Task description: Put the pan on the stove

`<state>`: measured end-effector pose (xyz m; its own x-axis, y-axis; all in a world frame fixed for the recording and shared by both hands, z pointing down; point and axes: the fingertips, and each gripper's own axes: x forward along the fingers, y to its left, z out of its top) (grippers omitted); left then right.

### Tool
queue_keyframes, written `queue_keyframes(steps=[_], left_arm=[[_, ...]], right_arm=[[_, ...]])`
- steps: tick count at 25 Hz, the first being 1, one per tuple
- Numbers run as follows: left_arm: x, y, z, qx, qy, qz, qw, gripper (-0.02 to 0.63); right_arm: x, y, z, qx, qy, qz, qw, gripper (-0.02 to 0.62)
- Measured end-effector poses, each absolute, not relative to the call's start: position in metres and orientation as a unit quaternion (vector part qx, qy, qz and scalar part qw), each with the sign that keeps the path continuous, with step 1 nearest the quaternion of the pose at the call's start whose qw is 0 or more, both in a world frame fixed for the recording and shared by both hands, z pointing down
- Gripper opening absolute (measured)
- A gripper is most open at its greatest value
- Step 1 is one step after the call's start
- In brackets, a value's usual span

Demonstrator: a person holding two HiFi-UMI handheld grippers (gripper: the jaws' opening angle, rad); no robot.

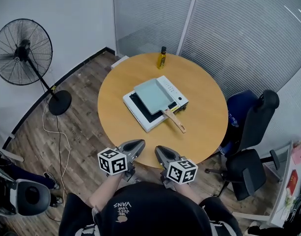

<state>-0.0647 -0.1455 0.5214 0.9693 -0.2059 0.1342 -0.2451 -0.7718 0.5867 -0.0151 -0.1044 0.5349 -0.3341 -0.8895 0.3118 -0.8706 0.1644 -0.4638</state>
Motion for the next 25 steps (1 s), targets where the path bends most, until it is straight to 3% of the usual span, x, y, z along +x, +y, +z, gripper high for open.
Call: queue_keyframes(steps=[25], left_arm=[[-0.065,-0.143,0.558,0.938,-0.144,0.107,0.296,0.011]], right_arm=[[-0.019,-0.109,0.555,-0.586,0.751,-0.305,-0.009,0.014]])
